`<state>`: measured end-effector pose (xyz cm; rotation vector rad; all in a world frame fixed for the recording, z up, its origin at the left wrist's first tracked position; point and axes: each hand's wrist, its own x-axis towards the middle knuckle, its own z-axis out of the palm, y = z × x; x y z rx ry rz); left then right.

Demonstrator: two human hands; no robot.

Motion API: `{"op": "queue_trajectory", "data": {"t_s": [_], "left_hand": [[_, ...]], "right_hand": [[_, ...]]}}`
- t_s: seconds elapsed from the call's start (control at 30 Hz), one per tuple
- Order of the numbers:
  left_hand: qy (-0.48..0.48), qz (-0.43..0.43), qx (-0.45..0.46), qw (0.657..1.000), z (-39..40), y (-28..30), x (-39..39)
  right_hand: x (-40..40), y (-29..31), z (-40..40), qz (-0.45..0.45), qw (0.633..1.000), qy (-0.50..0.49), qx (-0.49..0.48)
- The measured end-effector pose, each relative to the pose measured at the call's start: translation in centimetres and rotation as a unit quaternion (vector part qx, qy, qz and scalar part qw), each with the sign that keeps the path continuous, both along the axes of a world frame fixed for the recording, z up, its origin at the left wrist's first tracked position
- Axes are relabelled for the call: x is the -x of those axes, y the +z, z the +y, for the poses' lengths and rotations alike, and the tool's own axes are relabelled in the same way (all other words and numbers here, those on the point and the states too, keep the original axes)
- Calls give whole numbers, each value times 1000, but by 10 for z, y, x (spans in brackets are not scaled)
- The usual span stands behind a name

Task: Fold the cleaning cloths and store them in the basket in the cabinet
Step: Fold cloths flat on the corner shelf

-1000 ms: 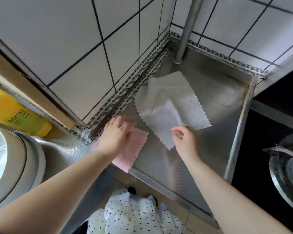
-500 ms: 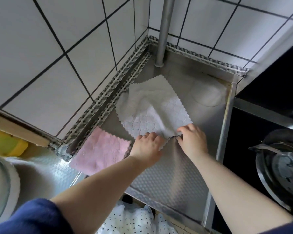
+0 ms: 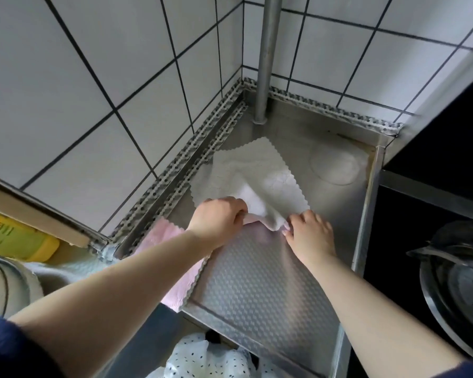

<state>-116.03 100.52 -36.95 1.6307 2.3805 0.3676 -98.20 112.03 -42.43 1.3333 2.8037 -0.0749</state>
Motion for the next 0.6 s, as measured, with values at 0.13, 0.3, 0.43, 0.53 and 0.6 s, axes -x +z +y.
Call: {"op": "queue_trajectory", "data": {"t_s": [0.13, 0.3, 0.43, 0.53, 0.6], "left_hand": [[39, -1, -9, 999, 4, 17, 16], [44, 56, -55, 996, 15, 37, 38], [39, 40, -98, 994, 43, 66, 44], [17, 40, -134, 990, 61, 87, 41], [1, 49, -153, 987, 67, 95, 36]], "right_hand": [[5, 4, 13, 85, 993, -62, 46], [1, 35, 41, 168, 978, -101, 77], [0, 80, 66, 197, 976, -94, 19], [-14, 108, 80, 213, 975, -60, -21], [-30, 123, 84, 193, 979, -38, -48]]}}
